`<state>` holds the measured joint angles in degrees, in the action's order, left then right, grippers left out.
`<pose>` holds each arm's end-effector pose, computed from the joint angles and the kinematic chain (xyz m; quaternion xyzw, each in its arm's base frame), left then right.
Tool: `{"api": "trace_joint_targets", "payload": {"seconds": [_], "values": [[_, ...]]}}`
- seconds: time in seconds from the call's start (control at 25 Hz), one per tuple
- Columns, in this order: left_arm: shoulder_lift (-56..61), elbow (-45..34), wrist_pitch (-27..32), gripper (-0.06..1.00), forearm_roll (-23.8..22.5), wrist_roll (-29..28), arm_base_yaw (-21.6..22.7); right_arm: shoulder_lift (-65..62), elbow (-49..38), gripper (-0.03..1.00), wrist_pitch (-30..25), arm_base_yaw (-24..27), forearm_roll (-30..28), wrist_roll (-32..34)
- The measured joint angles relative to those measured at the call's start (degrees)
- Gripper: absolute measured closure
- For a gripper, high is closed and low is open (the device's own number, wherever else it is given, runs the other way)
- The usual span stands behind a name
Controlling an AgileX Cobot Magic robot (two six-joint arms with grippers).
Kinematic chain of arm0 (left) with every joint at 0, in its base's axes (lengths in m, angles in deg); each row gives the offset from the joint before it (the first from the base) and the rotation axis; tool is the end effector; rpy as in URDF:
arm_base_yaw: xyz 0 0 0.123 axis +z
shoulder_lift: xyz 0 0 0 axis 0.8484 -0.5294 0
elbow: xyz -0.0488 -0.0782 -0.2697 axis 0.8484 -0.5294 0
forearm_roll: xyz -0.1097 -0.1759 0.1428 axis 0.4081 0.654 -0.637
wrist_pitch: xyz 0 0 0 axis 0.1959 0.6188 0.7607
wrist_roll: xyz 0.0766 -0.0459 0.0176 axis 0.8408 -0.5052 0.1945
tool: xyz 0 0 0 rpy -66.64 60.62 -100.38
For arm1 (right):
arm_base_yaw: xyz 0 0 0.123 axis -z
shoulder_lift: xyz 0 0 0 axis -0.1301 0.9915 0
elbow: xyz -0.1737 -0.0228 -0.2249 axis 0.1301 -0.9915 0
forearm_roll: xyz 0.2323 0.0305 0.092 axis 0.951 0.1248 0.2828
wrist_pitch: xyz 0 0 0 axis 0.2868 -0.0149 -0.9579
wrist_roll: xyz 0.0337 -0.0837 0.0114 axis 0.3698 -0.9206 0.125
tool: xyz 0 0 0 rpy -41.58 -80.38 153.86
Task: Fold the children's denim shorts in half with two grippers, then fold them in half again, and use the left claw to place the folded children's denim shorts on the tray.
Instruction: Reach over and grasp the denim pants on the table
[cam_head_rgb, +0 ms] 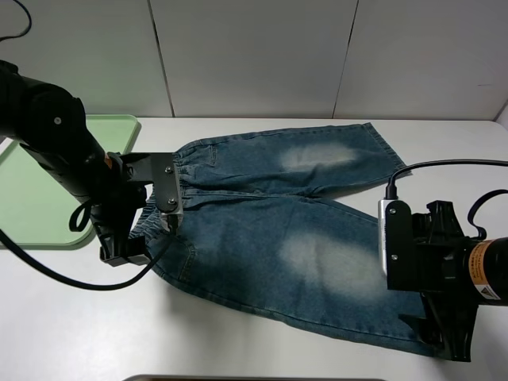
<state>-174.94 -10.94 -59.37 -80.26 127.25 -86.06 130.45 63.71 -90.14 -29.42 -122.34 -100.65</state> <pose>0.2568 -0.1371 0.1511 0.6108 0.7719 0.0300 0.1737 0.1364 0.0843 0.1430 -0.6761 0.6960 -0.1099 0.2154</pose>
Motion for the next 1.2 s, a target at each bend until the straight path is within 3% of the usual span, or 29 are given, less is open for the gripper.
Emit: {"api": "trace_joint_targets", "payload": {"seconds": [0.44, 1.2], "values": [[0.00, 0.00, -3.70, 0.05, 0.00, 0.04, 0.00, 12.71, 0.00, 0.27, 4.51, 0.66, -0.20, 0.10], [0.00, 0.00, -6.46, 0.05, 0.07, 0.45, 0.00, 18.13, 0.61, 0.27, 6.15, 0.66, -0.03, -0.02]]}}
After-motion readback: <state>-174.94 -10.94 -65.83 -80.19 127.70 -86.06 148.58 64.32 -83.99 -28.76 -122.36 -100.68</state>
